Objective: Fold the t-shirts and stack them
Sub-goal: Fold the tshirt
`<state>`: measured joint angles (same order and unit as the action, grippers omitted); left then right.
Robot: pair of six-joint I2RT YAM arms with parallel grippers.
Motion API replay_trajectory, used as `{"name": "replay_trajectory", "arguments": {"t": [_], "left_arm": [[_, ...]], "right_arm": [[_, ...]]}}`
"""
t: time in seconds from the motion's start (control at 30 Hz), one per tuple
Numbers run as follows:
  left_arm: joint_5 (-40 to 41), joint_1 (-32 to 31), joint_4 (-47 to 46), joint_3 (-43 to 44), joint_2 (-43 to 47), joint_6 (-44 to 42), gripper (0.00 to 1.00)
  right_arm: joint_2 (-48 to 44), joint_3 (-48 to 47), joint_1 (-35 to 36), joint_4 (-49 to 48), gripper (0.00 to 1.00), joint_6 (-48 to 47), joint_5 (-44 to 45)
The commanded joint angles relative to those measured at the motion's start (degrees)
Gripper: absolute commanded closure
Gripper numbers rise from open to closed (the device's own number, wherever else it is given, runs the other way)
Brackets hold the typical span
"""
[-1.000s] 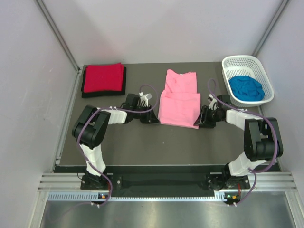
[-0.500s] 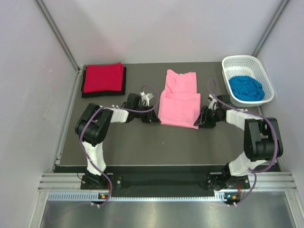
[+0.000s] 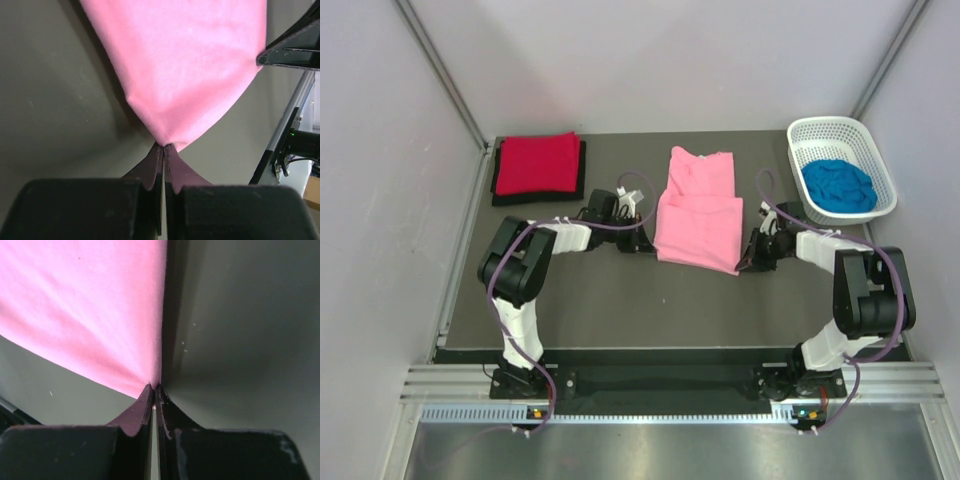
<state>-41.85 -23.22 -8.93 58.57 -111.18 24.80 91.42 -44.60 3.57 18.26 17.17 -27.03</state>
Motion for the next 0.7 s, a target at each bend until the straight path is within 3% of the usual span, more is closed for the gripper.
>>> {"name": "replay_trajectory", "arguments": {"t": [0.0,0.23,0.53,0.6,0.67], "left_arm": [[2.99,0.28,6.20,2.61,1.92,-2.38,1.00],[5.90,0.20,12.70,1.38,5.17,-3.88,1.00],[1.85,-0.95,10.60,-2.57,6.41,-1.07,1.00],[2.64,-1.56,11.56,-2.75,6.41,-0.98,0.96],[3.26,-2.00,12.44,-2.58,6.23,-1.41,0.83]], "right_arm": [[-3.34,-0.40,-0.67,3.35,1.00,-1.26,4.17],[-4.14,-0.58,-0.76,5.21,1.00,-1.44,5.84],[-5.81,0.83,-0.76,6.52,0.99,-1.87,5.58],[-6.42,0.83,-0.67,6.79,0.98,-1.70,5.84],[-6.69,0.83,-0.76,6.96,0.94,-1.44,6.19]]}}
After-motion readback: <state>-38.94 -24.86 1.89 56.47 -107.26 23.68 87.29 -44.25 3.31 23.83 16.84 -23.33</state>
